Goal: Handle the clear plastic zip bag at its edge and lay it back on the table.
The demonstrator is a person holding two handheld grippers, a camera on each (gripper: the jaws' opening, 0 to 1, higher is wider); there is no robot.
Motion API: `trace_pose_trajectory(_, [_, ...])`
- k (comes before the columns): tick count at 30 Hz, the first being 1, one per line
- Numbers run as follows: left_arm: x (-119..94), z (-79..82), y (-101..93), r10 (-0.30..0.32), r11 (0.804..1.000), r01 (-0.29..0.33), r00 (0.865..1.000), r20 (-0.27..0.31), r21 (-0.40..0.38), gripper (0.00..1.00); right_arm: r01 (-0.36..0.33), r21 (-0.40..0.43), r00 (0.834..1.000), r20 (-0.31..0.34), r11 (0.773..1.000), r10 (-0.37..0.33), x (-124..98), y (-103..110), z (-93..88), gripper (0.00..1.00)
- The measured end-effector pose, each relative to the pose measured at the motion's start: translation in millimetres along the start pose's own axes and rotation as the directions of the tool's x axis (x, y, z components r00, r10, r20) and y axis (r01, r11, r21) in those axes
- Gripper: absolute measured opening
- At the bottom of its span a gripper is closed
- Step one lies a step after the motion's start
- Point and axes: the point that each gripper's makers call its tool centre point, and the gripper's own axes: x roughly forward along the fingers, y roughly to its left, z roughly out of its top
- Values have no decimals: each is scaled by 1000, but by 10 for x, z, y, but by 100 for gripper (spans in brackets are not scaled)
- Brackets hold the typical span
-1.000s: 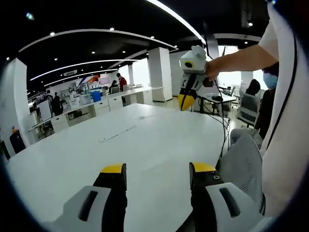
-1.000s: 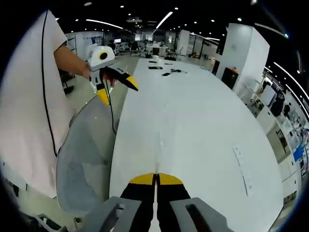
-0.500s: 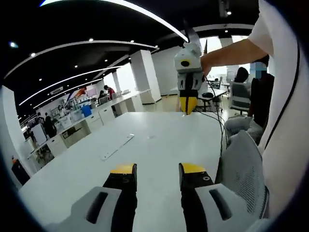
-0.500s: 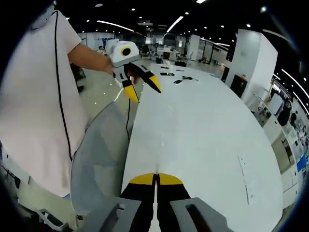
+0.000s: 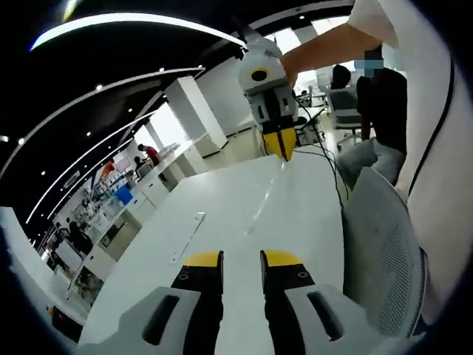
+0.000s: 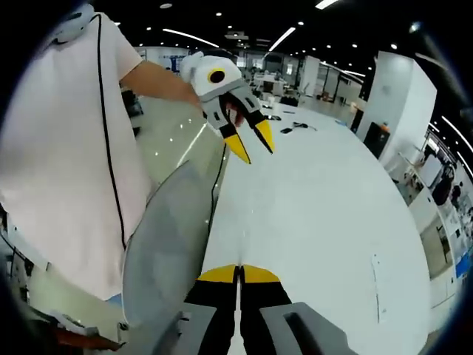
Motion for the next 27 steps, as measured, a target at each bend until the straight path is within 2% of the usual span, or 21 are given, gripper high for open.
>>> trace_pose_trajectory(8, [17, 0, -75, -34, 991, 42, 997, -63, 128, 10, -24, -10, 1000, -10, 1000, 24, -4, 87, 28, 0])
trace_pose_trajectory(11, [13, 27, -101, -41, 985, 52, 997, -71, 165, 7, -29, -11, 1000, -12, 1000, 29, -9, 107, 36, 0])
trace_pose_trajectory(20, [42, 38, -136, -44, 968, 71, 992, -117, 241, 5, -35, -12, 999, -15, 999, 35, -17, 128, 45, 0])
trace_pose_trajectory(23, [51, 40, -178, -51, 953, 89, 989, -137, 289, 4, -35, -7, 999, -15, 999, 35, -22, 125, 47, 0])
trace_pose_trajectory(27, [66, 37, -225, -59, 944, 105, 986, -154, 311, 4, -40, -8, 999, -17, 999, 40, -19, 134, 46, 0])
